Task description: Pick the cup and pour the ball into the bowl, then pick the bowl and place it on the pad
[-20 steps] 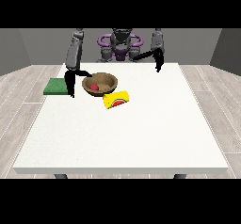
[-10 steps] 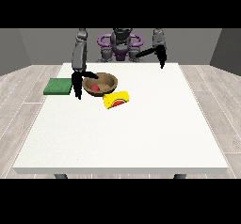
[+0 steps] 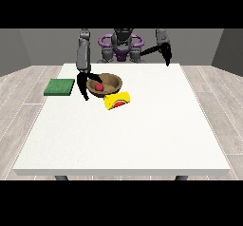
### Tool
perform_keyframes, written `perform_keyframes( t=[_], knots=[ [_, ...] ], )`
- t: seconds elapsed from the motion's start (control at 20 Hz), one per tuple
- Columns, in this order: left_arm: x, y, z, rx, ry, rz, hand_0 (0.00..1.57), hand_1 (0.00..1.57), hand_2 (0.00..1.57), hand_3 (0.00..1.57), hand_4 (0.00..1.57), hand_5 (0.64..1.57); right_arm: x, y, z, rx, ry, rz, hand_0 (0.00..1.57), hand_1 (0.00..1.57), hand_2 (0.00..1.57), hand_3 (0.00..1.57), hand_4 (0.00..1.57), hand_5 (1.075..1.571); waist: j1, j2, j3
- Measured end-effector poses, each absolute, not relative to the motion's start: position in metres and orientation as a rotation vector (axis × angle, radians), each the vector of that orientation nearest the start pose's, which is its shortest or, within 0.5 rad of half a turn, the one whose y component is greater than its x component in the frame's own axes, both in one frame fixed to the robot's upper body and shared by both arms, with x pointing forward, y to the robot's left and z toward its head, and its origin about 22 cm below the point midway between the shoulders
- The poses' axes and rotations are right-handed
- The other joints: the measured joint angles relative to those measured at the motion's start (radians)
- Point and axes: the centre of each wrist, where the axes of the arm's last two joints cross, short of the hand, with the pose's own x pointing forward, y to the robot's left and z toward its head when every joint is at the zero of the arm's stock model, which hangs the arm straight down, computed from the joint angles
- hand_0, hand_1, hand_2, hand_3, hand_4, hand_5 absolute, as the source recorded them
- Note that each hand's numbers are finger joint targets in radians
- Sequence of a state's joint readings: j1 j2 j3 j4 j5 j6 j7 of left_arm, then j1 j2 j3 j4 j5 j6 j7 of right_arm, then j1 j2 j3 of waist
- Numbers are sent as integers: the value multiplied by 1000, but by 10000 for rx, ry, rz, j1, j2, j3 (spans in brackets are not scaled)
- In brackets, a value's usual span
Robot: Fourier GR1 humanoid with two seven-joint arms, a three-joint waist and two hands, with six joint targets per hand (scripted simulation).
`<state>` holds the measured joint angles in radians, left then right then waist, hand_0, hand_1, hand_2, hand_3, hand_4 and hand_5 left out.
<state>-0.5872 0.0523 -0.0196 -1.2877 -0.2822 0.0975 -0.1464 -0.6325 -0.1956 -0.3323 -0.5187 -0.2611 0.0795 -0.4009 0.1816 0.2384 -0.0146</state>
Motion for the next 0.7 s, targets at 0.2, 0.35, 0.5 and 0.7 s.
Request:
perform_keyframes(
  t=[0.2,0.35,0.5,0.7],
  knots=[
    [364,166,102,1652,-20030,-4075,0,0,0,0,0,1569,363,-297,-44,-829,-15190,-2593,1571,1571,1571,1571,1042,1549,149,-58,-104],
    [366,168,104,1692,-19948,-3944,0,0,0,0,0,1570,368,-297,-38,-1362,-14636,-2323,1571,1571,1571,1571,1025,1554,130,-165,-68],
    [368,184,91,1922,-19659,-3569,0,0,0,0,0,1570,377,-288,-29,-1699,-13865,-1955,1571,1571,1571,1571,1019,1554,-125,-378,14],
    [367,200,84,2028,-19290,-3324,0,0,0,0,0,1570,382,-282,-24,-1912,-13121,-1691,1571,1571,1571,1571,1039,1559,-320,-693,98]
  ],
)
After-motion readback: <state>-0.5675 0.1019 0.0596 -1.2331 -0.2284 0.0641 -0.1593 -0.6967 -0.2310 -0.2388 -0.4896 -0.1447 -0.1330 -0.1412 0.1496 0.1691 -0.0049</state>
